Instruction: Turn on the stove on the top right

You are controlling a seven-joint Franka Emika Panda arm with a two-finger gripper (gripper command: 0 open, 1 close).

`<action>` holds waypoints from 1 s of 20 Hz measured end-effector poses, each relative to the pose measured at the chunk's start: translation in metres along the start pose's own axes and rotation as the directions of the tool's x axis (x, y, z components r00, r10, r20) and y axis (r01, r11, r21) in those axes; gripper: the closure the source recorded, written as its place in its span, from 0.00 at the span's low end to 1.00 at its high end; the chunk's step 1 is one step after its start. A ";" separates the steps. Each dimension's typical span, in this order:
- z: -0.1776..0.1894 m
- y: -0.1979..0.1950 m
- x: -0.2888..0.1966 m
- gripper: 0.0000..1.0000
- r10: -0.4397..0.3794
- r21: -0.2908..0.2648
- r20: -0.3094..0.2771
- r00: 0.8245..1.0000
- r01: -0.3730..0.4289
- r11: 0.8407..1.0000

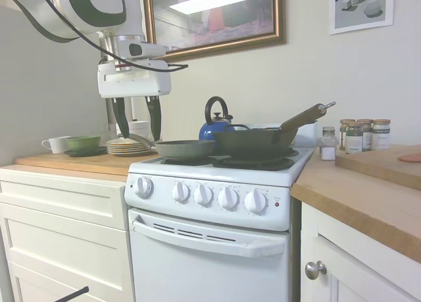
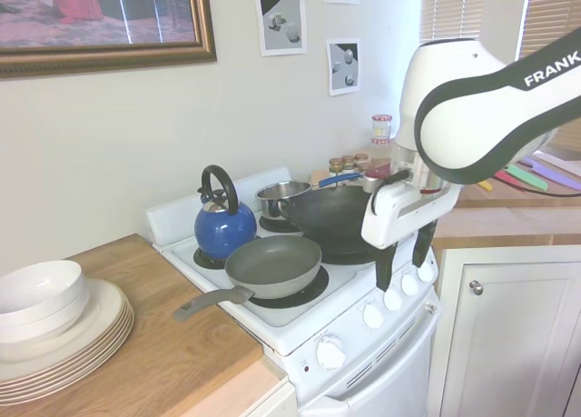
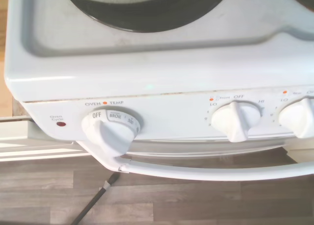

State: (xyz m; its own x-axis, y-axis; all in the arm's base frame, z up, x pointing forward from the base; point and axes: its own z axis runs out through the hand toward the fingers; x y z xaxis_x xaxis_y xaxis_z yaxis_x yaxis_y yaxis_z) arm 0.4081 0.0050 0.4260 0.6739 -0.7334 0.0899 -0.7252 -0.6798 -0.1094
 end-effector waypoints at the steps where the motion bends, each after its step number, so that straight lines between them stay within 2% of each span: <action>1: 0.000 0.000 0.000 0.00 0.000 -0.001 0.001 1.000 0.000 1.000; 12: 0.016 0.011 0.014 0.00 0.031 -0.028 0.015 0.999 -0.030 0.999; 20: 0.030 0.028 0.045 0.00 0.091 -0.038 0.019 0.996 -0.091 0.995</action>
State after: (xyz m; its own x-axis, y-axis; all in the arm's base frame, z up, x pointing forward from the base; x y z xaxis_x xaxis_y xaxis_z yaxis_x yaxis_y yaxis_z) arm 0.4224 -0.0467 0.3974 0.6073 -0.7922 0.0608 -0.7882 -0.6103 -0.0794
